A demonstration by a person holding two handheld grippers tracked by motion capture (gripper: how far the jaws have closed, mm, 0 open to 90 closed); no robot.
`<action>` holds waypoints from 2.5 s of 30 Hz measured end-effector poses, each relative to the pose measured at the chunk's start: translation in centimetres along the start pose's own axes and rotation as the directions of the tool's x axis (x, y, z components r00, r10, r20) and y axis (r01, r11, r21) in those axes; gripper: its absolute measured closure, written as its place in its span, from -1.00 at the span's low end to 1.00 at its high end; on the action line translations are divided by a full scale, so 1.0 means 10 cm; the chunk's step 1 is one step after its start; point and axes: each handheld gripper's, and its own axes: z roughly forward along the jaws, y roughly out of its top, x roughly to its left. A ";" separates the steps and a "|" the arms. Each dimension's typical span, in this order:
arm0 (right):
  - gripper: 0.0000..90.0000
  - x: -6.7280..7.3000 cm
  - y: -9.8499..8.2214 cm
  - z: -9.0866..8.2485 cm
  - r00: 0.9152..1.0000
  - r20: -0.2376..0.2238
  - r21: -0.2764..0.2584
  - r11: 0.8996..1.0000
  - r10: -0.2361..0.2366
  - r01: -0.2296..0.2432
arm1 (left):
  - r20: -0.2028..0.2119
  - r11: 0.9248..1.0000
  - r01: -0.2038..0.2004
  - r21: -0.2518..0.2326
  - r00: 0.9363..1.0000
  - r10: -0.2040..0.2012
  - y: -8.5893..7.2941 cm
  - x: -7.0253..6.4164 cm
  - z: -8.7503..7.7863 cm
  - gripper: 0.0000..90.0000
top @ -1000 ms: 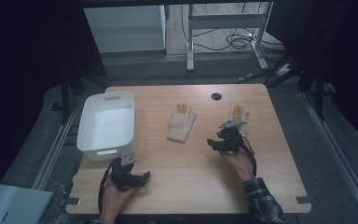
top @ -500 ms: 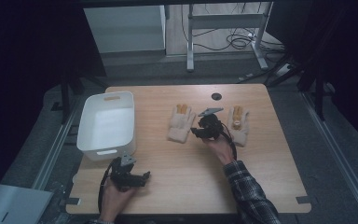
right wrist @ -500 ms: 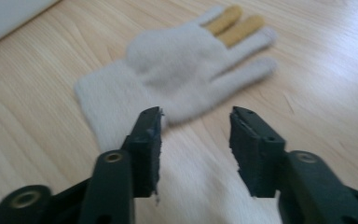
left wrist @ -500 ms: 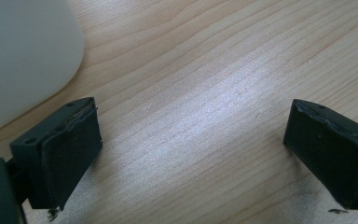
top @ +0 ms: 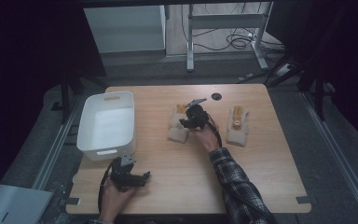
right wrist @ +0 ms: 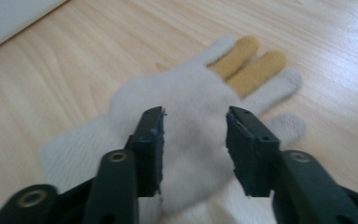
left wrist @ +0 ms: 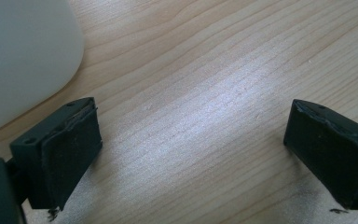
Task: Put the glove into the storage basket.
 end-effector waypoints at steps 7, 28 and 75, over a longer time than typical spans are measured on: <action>0.07 -0.03 0.05 0.23 1.000 0.011 0.016 1.000 0.001 -0.001 | 0.003 1.000 -0.004 0.001 1.000 0.004 0.00 0.00 0.00 -0.91; 0.87 0.05 0.01 0.20 0.999 -0.043 0.062 0.998 0.011 -0.008 | 0.003 1.000 -0.006 0.002 1.000 0.006 0.00 0.00 0.00 -0.91; 0.05 0.32 -1.16 -1.27 0.996 -0.059 0.032 0.997 -0.068 0.070 | 0.002 1.000 -0.008 0.004 1.000 0.008 0.00 0.00 -0.01 -0.91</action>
